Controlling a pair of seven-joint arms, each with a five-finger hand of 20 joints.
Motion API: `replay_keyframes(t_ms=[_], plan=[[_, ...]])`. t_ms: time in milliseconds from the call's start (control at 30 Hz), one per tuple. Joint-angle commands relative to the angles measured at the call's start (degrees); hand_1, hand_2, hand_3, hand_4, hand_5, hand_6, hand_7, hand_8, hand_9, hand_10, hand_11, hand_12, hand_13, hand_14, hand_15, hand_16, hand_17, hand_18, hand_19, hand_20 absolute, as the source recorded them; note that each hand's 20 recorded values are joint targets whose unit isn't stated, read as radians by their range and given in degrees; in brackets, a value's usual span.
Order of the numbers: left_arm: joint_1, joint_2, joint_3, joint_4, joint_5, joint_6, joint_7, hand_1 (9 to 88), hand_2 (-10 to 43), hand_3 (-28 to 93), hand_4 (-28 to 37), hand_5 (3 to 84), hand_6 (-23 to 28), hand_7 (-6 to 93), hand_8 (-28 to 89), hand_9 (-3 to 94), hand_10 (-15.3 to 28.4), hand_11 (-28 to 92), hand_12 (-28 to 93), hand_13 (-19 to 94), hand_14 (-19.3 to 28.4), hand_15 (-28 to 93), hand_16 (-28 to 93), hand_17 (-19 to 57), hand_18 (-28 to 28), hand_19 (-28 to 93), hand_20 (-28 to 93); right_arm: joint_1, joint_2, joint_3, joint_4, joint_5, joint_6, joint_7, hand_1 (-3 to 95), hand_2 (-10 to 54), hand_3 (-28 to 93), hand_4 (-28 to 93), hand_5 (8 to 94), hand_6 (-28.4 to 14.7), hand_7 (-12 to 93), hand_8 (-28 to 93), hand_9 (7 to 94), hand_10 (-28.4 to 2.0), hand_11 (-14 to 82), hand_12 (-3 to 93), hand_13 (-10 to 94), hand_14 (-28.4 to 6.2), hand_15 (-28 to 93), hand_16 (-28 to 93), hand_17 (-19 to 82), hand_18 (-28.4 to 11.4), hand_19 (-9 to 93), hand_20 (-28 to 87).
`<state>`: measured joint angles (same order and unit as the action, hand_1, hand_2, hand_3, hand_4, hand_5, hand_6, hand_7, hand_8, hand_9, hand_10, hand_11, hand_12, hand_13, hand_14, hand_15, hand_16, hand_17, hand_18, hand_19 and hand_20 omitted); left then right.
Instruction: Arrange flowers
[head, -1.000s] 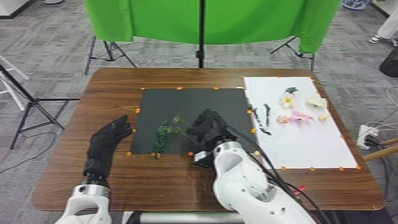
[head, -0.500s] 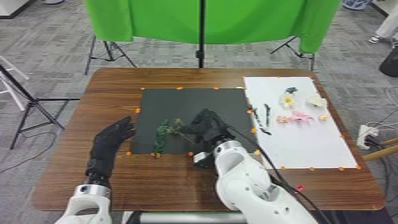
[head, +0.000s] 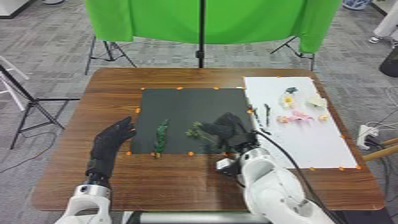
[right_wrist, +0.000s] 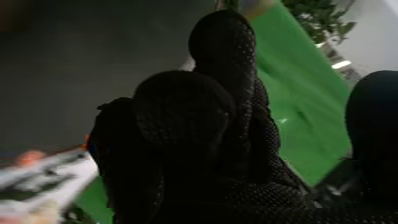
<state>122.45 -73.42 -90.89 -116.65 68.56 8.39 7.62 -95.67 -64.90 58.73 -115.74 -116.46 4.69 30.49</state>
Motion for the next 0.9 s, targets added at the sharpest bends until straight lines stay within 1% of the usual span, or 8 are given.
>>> replay_keyframes(t_ms=[33,367,467,567,700,733,800,900], plan=[[1.26,-0.63,0.29,0.54,0.27,-0.66,-0.37,21.8,1.8,69,-28.3,42.4,4.9,10.6,-5,38.3,12.7,19,13,30,16.9,30,0,3.3,12.9,13,19,1.43,-0.38,-2.99,1.03,1.6,1.48,-1.19,17.2,1.2,61,-15,72.1,-3.6,15,-7,88.4,-13.6,37.1,26.5,94,-4.4,54,33,68,-11.4,93,52],[1.09,-0.47,0.54,0.66,0.29,-0.51,-0.19,21.8,1.8,69,-28.3,42.5,4.9,10.5,-5,38.2,12.6,19,13,30,16.9,30,0,3.2,13.0,13,19,7.78,-2.51,-8.75,4.46,3.51,1.12,-3.22,16.7,2.0,61,-15,72.4,-3.6,15,-7,88.3,-13.7,37.0,26.3,94,-4.7,53,34,67,-11.9,93,52],[0.66,-0.51,0.75,0.91,0.26,-0.49,-0.03,21.9,1.8,69,-28.3,42.5,4.8,10.6,-5,38.2,12.6,19,13,30,16.8,30,0,3.2,13.0,13,19,8.93,-2.76,-9.98,5.35,3.3,1.3,-3.63,16.7,2.1,61,-15,72.3,-3.5,15,-7,88.1,-13.7,37.0,26.4,94,-4.8,53,34,67,-12.0,93,52],[0.34,-0.52,0.79,1.04,0.3,-0.72,-0.07,21.9,1.8,69,-28.3,42.4,4.8,10.6,-5,38.3,12.6,19,13,30,16.9,30,0,3.2,13.0,13,19,8.89,-2.85,-9.83,5.44,1.04,1.38,-3.93,16.7,2.2,61,-15,72.3,-3.5,15,-7,88.1,-13.8,37.0,26.3,94,-4.9,53,34,67,-12.2,93,52],[0.66,-0.46,0.62,0.96,0.15,-0.24,-0.03,21.8,1.7,69,-28.3,42.5,4.9,10.7,-5,38.3,12.7,19,13,30,16.8,30,0,3.2,13.0,13,19,8.66,-1.74,-8.42,4.64,-3.2,1.58,-3.79,16.7,2.2,61,-15,72.3,-3.4,15,-7,88.0,-13.7,37.0,26.4,94,-5.0,53,34,67,-12.4,93,52],[0.67,-0.43,0.57,0.93,0.1,-0.22,-0.15,21.8,1.7,69,-28.3,42.5,4.9,10.6,-5,38.3,12.6,19,13,30,16.8,30,0,3.2,13.0,13,19,8.8,-1.12,-7.94,4.38,-4.27,0.12,-3.91,16.7,2.3,61,-15,72.3,-3.4,15,-7,88.0,-13.7,37.0,26.4,94,-5.1,53,34,67,-12.4,93,52],[0.81,-0.47,0.52,0.85,0.16,-0.22,-0.18,21.8,1.7,69,-28.3,42.4,4.9,10.6,-5,38.2,12.6,19,13,30,16.8,30,0,3.2,13.0,13,19,9.57,0.56,-7.56,3.85,-6.08,-4.53,-3.27,16.7,2.4,61,-15,72.0,-3.4,15,-7,87.7,-13.7,37.0,26.4,93,-5.3,53,34,66,-12.9,93,52],[0.51,-0.59,0.68,1.0,0.17,-0.78,-0.03,21.8,1.7,69,-28.3,42.4,4.8,10.7,-5,38.3,12.7,19,13,30,16.8,30,0,3.2,13.0,13,19,8.82,2.57,-6.42,2.65,-4.32,-6.11,-2.75,16.4,2.7,61,-15,71.5,-3.3,15,-7,87.1,-14.0,36.6,26.5,92,-5.8,53,35,65,-13.6,93,53]])
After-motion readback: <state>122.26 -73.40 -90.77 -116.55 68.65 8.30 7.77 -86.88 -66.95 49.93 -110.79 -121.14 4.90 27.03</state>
